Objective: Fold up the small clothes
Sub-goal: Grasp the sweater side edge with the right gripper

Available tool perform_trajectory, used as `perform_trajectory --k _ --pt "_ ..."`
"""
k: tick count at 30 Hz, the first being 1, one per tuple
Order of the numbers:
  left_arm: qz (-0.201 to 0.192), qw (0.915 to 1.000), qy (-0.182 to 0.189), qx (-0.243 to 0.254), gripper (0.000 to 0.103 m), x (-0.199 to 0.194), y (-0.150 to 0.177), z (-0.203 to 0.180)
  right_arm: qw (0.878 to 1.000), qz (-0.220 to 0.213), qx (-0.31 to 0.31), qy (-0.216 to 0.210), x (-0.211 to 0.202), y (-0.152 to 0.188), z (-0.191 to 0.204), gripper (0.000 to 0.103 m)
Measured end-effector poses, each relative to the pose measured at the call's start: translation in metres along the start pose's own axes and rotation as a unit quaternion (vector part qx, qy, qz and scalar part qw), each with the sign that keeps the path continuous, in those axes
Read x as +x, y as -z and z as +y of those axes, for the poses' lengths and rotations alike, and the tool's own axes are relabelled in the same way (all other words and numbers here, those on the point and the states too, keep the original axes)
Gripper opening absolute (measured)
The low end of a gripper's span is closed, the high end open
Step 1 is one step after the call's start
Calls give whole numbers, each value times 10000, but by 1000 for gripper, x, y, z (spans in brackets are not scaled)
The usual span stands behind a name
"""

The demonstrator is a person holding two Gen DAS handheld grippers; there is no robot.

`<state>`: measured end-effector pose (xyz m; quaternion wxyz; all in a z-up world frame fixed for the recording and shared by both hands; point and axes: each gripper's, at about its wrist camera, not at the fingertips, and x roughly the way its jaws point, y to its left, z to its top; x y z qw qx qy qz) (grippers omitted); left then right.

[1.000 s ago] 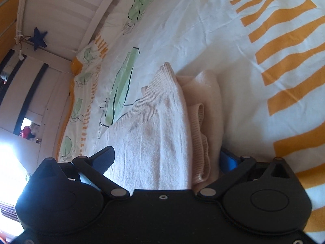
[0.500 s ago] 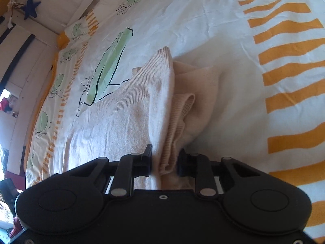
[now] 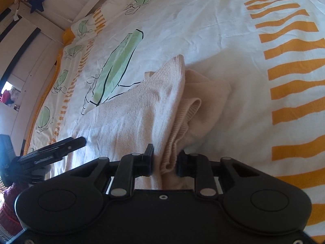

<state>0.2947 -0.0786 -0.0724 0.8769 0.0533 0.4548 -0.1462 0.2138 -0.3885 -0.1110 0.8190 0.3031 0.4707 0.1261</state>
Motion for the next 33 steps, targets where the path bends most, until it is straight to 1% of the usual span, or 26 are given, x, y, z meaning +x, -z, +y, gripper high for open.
perform_trajectory --k 5,9,12,16,19,22,24,28,30,32,33 --pt "257 9995 -86 148 82 25 6 -14 10000 -12 1 -48 -1 -2 1 32" --pt "324 9986 -257 323 89 37 11 -21 10000 -37 7 -90 -2 -2 1 32" --pt "359 9986 -222 321 88 32 7 -19 9999 -62 26 -121 -3 -2 1 31" --pt "107 9990 -164 399 87 7 8 -9 9998 -110 49 -166 -6 -3 0 30" --pt "12 9989 -72 453 87 -13 16 5 9997 -159 20 -201 -8 -4 1 29" --pt "-32 9993 24 372 87 -26 24 24 9997 -198 -47 -158 -9 -2 3 29" --pt "-64 9997 87 211 87 -33 28 40 9996 -236 -74 -113 -9 0 4 29" --pt "-187 9992 196 -282 87 -39 31 75 9992 -364 -187 3 -12 3 10 28" --pt "-269 9986 148 -427 87 -39 32 92 9987 -460 -197 2 -14 5 17 27" --pt "-375 9983 -116 -419 87 -38 33 104 9984 -534 -170 14 -16 7 23 26" --pt "-404 9980 -222 -441 87 -38 32 111 9982 -558 -204 84 -16 7 29 26"
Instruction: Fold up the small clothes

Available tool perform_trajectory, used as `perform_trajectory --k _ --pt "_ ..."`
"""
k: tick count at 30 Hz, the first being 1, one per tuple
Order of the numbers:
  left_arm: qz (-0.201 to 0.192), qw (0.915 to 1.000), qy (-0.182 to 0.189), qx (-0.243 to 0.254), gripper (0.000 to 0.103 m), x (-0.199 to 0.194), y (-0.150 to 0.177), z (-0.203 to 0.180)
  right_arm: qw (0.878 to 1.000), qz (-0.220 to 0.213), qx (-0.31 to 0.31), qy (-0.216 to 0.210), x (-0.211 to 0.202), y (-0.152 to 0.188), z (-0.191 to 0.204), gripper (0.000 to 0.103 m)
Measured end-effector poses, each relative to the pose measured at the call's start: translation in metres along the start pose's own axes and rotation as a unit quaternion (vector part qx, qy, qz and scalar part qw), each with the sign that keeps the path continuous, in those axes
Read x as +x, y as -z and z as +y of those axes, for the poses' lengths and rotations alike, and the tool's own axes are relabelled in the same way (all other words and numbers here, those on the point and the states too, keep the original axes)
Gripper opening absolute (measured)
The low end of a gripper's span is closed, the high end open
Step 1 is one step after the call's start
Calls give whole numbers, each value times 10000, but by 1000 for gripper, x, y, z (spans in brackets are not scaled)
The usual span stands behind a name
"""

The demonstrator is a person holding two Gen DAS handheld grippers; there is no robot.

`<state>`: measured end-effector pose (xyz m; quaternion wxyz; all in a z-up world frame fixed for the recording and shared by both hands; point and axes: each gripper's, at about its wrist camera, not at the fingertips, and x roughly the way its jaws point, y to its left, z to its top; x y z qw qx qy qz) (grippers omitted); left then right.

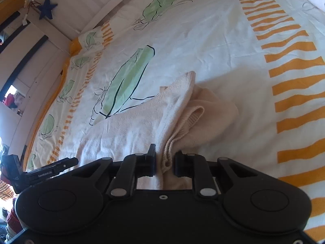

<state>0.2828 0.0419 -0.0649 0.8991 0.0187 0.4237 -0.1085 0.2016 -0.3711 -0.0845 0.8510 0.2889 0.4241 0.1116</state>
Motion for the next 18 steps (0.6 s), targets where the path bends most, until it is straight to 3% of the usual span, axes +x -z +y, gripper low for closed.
perform_trajectory --k 4,9,13,18 --pt "1 9989 124 -445 87 -2 -11 25 9998 -14 -163 129 1 -8 34 26" --pt "-447 9971 278 -558 88 -29 -26 39 9984 60 -542 -179 19 -22 98 26" --pt "-593 9948 378 -740 88 -40 -31 52 9959 329 -572 -613 55 -20 141 26" --pt "-649 9902 410 -1165 88 -46 -31 75 9918 764 -716 -736 115 7 185 26"
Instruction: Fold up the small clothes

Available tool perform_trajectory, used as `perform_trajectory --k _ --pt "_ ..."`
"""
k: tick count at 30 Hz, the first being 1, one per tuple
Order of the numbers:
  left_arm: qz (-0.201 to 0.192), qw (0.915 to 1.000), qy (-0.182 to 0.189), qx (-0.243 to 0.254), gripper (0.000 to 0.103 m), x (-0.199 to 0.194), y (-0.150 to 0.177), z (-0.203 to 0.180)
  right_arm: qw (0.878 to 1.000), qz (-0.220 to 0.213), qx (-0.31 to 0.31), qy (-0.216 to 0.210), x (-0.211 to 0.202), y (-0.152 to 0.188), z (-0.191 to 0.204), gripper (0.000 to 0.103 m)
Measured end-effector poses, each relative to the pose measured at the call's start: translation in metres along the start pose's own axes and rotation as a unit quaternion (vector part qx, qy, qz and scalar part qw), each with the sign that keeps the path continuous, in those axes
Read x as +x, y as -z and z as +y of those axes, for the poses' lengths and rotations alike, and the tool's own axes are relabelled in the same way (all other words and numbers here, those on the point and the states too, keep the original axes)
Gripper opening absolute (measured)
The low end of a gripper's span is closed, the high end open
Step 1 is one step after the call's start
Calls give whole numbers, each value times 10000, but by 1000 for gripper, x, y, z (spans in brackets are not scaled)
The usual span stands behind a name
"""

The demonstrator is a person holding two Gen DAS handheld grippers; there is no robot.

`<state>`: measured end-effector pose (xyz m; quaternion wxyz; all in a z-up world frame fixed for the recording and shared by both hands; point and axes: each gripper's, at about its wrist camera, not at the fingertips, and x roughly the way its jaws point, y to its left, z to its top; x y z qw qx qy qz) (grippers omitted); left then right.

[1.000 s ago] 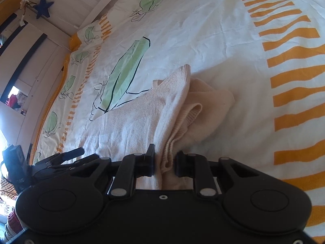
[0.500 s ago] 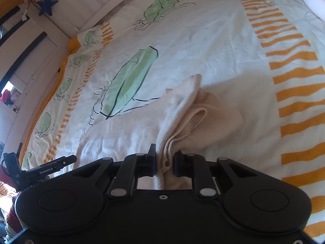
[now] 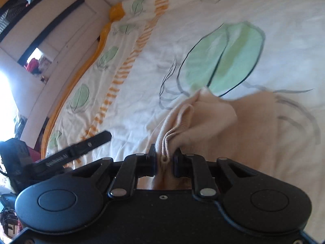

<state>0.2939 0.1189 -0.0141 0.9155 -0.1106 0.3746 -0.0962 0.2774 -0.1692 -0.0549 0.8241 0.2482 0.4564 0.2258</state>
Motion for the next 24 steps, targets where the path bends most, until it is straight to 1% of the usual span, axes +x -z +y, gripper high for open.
perform_trajectory --k 3,6,11,13,14,16,17,18,21,24 --pt "-84 9998 -6 -168 88 -5 -4 9 9998 184 55 -1 31 11 10 26" --pt "-144 9996 2 -254 88 -8 -6 14 9996 259 66 68 46 20 16 26" --pt "-129 9996 32 -238 88 -8 -6 13 9976 254 -414 496 64 32 33 27" --pt "-85 9998 38 -202 88 -6 -5 12 9963 226 -574 606 69 36 39 30" --pt "-67 9998 36 -184 88 -5 -4 11 9960 243 -628 595 72 38 40 32" --pt "-36 9999 29 -153 88 -4 -4 10 9957 227 -728 522 75 40 44 40" --pt "-27 9999 25 -144 88 -3 -3 9 9959 189 -793 398 74 41 46 47" --pt "-18 9999 20 -136 88 -2 -3 10 9959 185 -851 259 73 42 47 52" --pt "-9 9999 -2 -129 88 -2 -3 9 9950 212 -964 -136 70 41 52 55" --pt "20 9999 -23 -132 88 -1 -3 10 9947 142 -958 -352 58 41 51 54"
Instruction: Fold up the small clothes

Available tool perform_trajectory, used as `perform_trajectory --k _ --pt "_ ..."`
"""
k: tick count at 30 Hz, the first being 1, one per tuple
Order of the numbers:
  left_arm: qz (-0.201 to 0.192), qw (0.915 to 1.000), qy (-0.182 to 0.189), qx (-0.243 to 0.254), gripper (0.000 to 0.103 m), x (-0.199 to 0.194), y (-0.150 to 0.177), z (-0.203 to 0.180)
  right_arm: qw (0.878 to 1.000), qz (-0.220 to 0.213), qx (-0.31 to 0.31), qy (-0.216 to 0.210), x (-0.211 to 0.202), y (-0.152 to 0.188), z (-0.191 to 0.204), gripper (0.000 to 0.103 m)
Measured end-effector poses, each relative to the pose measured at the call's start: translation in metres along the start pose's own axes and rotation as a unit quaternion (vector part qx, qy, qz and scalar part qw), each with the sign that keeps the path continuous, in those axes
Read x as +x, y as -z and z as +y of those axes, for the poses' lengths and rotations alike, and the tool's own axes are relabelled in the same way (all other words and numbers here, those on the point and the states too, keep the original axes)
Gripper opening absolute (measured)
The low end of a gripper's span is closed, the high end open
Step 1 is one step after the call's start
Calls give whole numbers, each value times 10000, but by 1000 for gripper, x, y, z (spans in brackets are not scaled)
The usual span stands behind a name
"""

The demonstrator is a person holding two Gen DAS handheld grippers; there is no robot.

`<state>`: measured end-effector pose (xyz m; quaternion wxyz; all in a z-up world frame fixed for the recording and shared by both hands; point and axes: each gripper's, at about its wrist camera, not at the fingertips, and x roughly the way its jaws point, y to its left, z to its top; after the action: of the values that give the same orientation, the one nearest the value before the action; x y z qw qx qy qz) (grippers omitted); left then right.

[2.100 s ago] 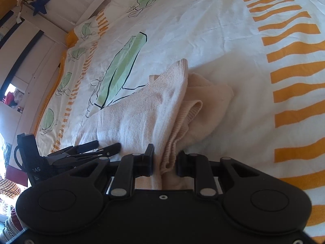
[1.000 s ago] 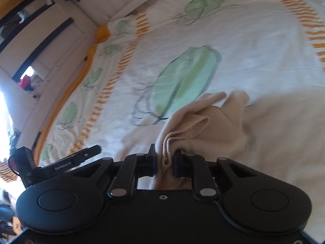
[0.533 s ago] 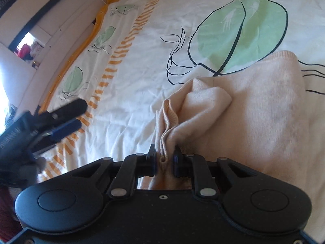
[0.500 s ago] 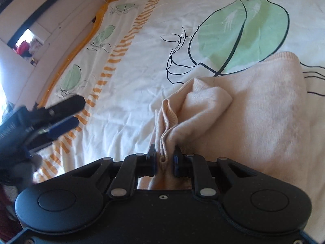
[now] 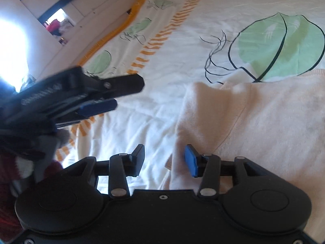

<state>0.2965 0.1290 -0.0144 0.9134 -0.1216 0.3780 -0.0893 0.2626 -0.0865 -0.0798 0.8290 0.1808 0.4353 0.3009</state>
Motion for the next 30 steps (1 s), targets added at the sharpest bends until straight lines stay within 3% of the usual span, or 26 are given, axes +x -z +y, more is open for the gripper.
perform_trajectory --k 5,9,14,17,22,26,28,30 --pt "80 9999 25 111 88 4 2 -4 9992 -321 196 146 -25 3 -13 54" --pt "235 9991 95 346 88 10 7 -15 9989 -129 -44 446 -20 18 -15 54" --pt "512 9953 125 814 88 27 19 -35 9972 556 -464 209 10 58 2 55" --pt "684 9913 159 1114 88 37 28 -45 9948 480 -867 220 13 72 17 59" --pt "978 9867 159 1288 89 59 42 -50 9969 324 -719 70 -10 72 13 59" --pt "1471 9823 70 1158 91 83 57 -43 9954 213 -910 213 -36 76 5 80" --pt "1505 9846 113 885 99 88 61 -35 9946 204 -980 277 -50 78 0 80" --pt "1519 9859 192 675 99 88 62 -28 9938 169 -1037 370 -62 79 -3 86"
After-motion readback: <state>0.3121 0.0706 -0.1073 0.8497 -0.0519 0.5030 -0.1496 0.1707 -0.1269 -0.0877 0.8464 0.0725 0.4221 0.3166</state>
